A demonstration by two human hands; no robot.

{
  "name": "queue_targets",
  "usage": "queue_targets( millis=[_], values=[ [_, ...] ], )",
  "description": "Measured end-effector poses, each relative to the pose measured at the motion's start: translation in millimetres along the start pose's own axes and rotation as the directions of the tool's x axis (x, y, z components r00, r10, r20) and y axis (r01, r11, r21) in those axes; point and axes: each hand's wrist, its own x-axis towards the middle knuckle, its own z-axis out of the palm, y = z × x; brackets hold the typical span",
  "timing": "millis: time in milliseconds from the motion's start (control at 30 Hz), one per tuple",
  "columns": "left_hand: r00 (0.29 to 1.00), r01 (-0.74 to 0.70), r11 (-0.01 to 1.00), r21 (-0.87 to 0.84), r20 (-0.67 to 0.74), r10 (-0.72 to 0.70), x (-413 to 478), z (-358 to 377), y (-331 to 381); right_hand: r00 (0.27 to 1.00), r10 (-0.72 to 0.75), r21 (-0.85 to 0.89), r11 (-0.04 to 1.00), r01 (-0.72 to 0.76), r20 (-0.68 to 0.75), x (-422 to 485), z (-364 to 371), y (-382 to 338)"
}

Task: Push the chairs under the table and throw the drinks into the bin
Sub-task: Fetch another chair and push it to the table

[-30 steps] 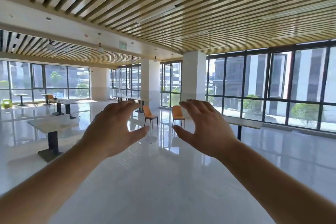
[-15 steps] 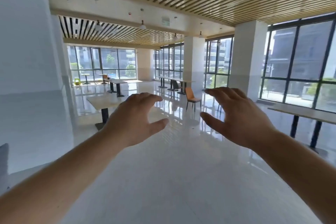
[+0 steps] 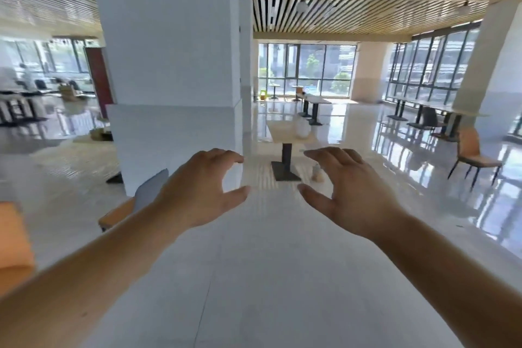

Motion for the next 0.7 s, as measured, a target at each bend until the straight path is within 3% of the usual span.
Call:
queue_targets(
  millis=[333, 700],
  values=[
    [0.985, 0.173, 0.985, 0.011, -0.018, -0.173, 158.0, 99.4, -201.7, 0.984, -0.156, 0.038, 0.988, 0.153, 0.090, 245.3, 182.8, 42.2],
    [0.960, 0.278, 0.953, 0.122, -0.023, -0.277, 331.5, 193.5, -358.9, 0.970, -0.242, 0.131, 0.963, 0.237, 0.029, 478.6, 351.1, 123.0]
  ],
)
